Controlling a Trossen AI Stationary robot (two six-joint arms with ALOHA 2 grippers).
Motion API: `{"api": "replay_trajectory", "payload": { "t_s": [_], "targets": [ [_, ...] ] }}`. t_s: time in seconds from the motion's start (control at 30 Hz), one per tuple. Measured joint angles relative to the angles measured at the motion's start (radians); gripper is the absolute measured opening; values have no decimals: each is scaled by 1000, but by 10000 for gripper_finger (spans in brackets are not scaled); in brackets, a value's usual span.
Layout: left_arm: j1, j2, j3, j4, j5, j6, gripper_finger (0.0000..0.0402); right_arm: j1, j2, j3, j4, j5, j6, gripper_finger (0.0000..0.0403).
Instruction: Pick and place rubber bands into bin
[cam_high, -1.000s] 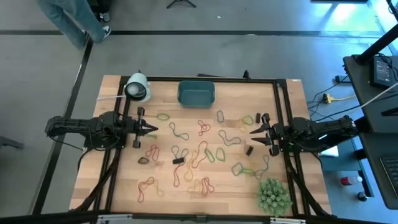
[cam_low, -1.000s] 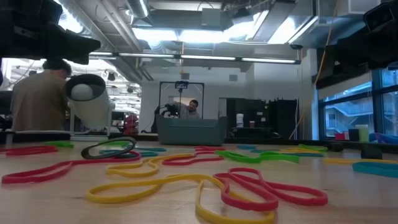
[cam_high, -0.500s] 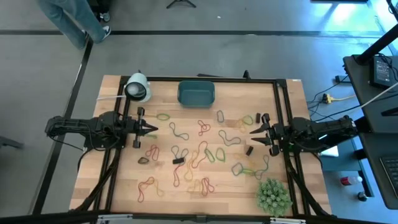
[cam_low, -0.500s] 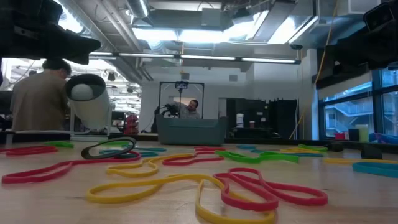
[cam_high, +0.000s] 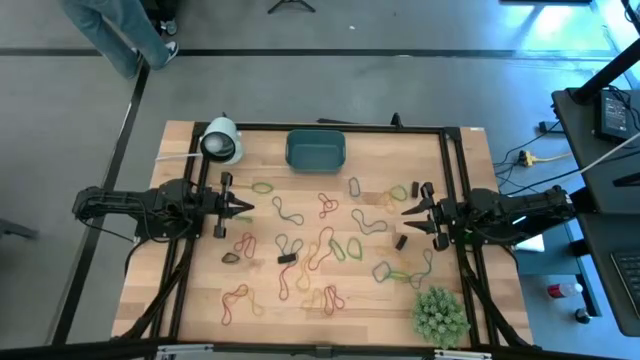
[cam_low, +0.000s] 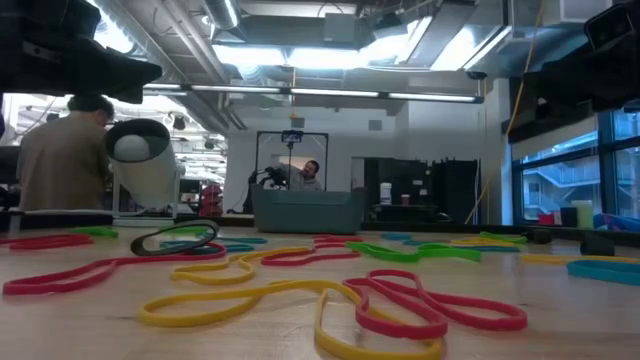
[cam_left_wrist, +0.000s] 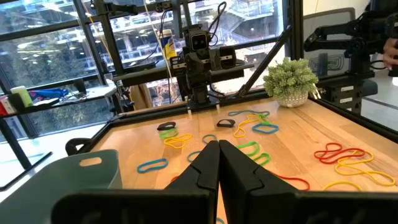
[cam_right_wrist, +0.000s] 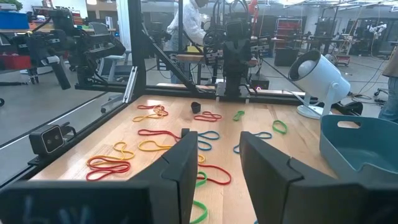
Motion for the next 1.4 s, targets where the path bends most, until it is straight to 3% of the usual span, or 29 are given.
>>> {"api": "replay_trajectory", "payload": {
  "t_s": [0.13, 0.4, 0.7, 1.03, 1.2, 1.4],
  "targets": [
    [0, 0, 0, 0, 0, 0, 2, -1, 2, 1, 16, 87, 18, 124],
    [0, 0, 0, 0, 0, 0, 2, -1, 2, 1, 137, 88, 139, 124],
    [0, 0, 0, 0, 0, 0, 2, -1, 2, 1, 139, 87, 287, 124],
    [0, 0, 0, 0, 0, 0, 2, -3, 32, 11, 330, 127, 237, 124],
    [0, 0, 0, 0, 0, 0, 2, -3, 143, 101, 312, 218, 230, 124],
    [0, 0, 0, 0, 0, 0, 2, -16, 384, 330, 138, 338, 225, 124]
  ]
}}
